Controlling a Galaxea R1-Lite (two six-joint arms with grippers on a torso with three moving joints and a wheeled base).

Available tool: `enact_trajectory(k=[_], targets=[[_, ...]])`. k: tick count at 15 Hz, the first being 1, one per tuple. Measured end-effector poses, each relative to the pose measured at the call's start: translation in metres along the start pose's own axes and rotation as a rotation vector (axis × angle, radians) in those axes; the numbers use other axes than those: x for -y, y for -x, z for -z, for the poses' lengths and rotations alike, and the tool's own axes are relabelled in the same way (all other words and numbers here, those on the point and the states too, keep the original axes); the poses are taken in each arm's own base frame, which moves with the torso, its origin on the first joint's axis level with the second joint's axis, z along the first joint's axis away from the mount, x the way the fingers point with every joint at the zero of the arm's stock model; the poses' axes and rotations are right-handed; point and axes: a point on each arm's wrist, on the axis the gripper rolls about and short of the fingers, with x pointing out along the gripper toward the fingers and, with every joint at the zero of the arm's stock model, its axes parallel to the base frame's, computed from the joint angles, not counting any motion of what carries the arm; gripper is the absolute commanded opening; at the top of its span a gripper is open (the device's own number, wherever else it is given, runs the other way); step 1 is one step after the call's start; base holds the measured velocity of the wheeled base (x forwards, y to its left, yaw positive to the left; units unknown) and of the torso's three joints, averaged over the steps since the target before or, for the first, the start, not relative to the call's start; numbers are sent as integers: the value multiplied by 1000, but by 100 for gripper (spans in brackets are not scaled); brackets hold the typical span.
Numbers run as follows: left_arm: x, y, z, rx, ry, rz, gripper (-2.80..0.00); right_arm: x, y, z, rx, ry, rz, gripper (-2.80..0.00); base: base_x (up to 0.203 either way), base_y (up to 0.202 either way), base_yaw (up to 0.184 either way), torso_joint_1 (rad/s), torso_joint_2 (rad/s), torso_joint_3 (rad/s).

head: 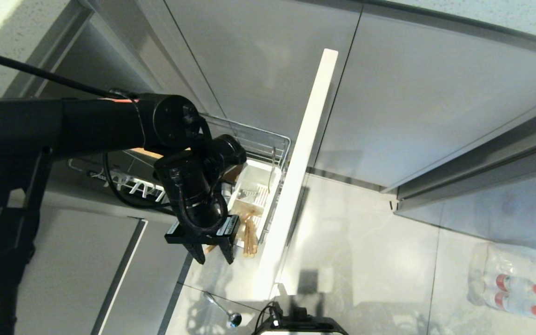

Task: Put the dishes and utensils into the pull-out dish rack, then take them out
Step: Take the chopsticks out of the cupboard

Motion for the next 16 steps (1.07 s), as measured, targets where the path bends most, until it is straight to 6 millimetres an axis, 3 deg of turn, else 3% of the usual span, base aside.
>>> enact_trajectory(k=[8, 16], targets=[[2, 6, 4, 8, -5, 9, -280, 0, 0, 0, 0, 0, 0, -280, 0, 0, 0, 0, 0, 0], [-2, 53, 35, 115, -20, 54, -280, 0, 0, 0, 0, 0, 0, -280, 0, 0, 0, 0, 0, 0]])
